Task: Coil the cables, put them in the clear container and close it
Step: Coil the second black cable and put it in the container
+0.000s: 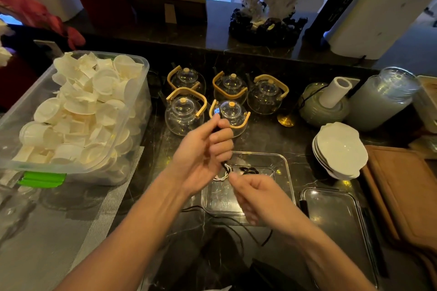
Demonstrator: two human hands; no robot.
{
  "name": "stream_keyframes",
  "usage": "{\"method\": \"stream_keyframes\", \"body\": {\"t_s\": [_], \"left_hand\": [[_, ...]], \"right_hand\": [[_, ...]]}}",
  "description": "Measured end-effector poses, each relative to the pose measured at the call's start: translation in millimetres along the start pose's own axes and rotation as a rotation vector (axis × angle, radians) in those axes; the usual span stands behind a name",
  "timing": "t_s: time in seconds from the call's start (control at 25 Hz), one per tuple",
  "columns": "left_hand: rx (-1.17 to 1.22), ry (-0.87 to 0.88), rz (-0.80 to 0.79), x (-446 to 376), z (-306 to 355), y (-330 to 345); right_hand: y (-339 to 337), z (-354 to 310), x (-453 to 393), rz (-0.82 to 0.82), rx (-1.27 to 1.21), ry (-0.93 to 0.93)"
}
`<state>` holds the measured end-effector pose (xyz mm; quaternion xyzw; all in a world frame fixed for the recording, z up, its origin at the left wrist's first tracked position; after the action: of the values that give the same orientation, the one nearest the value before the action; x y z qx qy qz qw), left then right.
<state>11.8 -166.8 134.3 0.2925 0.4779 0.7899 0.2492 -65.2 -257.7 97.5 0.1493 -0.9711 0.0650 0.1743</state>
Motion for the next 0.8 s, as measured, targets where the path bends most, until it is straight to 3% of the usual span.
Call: {"method": "stream_keyframes", "body": {"t_s": [0.12,0.2,0.4,0.56,0.68,0.8], "left_hand": [[-0.064,-0.179,-0.188,13.4,-3.7,18.9],[-0.170,-0.299,-0.201,15.8,-22.3,13.2],[-0.441,-0.339,0.018,4.4,-55.2,-29.2],[-0.580,-0.342,0.035,-0.2,-48.6,-39.9],[-0.835,-0.369,0.072,-0.2,-48.3,-50.5],[-0.748,-0.281,0.169,-2.2,-47.0,-58.5]], "right_hand": [[-22.1,17.9,-14.8,-0.121,-0.271,0.172],[-41.4,20.9,-29.4,-0.112,-0.390,0.267],[-61.4,3.6,-58.8,-0.085,-0.259,0.338],[-67.8,-7.2,-57.8,0.011,0.007,0.299],[-73.5,-22.5,-50.7,0.100,-0.003,0.245],[-74.5,-44.0,-39.7,0.102,-0.061,0.140]]}}
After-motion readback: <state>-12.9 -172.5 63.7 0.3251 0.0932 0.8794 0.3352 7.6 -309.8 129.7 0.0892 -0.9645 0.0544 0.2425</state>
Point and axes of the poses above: each hand's wrist, its own x-axis away from the middle knuckle, its own y-axis out of the palm, z = x × y, the point moved 7 cm from there along -x, towards the middle knuckle, and after that the axes turned 5 degrees about x, right-handed, at the moved point
